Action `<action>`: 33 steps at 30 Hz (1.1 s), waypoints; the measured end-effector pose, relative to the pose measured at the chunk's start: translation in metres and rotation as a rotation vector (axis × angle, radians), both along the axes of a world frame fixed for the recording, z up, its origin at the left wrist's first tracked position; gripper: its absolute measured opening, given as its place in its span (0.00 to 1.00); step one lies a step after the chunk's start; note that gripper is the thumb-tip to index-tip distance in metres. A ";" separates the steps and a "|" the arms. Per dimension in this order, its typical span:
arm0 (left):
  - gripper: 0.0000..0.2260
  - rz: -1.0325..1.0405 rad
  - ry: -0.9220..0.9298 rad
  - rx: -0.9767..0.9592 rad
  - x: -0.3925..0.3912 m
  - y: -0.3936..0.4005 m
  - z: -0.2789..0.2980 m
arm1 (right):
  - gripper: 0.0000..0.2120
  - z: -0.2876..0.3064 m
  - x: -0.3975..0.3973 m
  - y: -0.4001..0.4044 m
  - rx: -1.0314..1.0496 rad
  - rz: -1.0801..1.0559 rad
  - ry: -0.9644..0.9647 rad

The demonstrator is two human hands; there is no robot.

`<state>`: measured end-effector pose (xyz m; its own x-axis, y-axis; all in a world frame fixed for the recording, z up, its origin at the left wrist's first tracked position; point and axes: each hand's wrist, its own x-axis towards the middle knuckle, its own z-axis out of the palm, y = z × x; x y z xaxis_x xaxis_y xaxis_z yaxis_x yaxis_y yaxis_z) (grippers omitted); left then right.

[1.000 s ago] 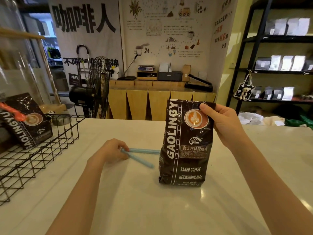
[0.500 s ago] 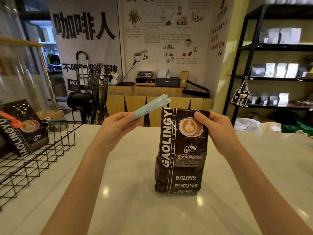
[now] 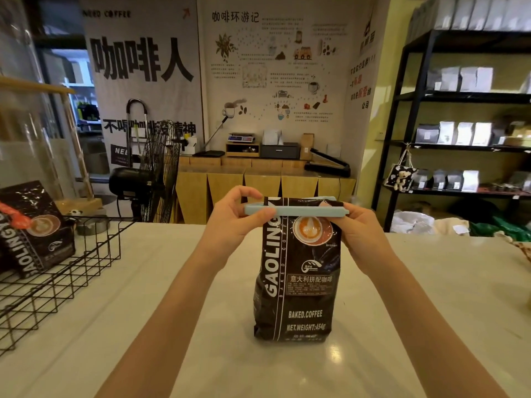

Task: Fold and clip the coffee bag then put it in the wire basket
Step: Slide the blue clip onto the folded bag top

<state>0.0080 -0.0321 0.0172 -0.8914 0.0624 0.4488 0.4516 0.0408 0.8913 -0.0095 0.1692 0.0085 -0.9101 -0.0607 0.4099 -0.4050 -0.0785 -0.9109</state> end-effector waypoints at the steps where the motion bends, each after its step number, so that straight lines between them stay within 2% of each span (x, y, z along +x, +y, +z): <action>1: 0.11 -0.008 -0.007 0.007 0.000 0.003 -0.001 | 0.06 0.000 0.001 0.000 -0.014 0.018 -0.022; 8: 0.13 -0.051 0.001 0.001 -0.001 0.015 -0.001 | 0.13 0.004 0.000 0.002 -0.098 0.127 -0.215; 12: 0.14 -0.040 0.010 -0.013 -0.003 0.016 0.001 | 0.23 0.008 0.003 0.011 -0.072 0.324 -0.230; 14: 0.15 -0.028 0.008 -0.029 -0.004 0.017 0.002 | 0.24 0.009 -0.001 0.015 0.039 0.250 -0.164; 19: 0.14 -0.001 0.021 -0.011 -0.005 0.021 0.000 | 0.36 0.009 0.001 0.022 0.134 0.076 -0.106; 21: 0.14 0.009 0.024 0.014 -0.005 0.023 -0.002 | 0.32 0.005 0.003 0.028 0.162 0.054 -0.070; 24: 0.13 0.017 0.031 0.047 -0.005 0.025 -0.005 | 0.11 0.002 0.004 0.034 0.169 0.036 -0.032; 25: 0.14 0.027 0.034 0.039 -0.005 0.025 -0.005 | 0.07 0.001 0.004 0.036 0.168 0.026 -0.021; 29: 0.16 0.023 0.050 -0.037 -0.005 0.023 -0.001 | 0.06 -0.001 0.001 0.037 0.154 -0.011 -0.002; 31: 0.20 0.037 0.033 -0.092 -0.003 0.023 0.004 | 0.06 -0.001 0.001 0.037 0.126 -0.013 0.005; 33: 0.26 0.161 0.139 -0.303 -0.001 0.025 0.011 | 0.06 -0.002 0.001 0.036 0.091 -0.008 0.019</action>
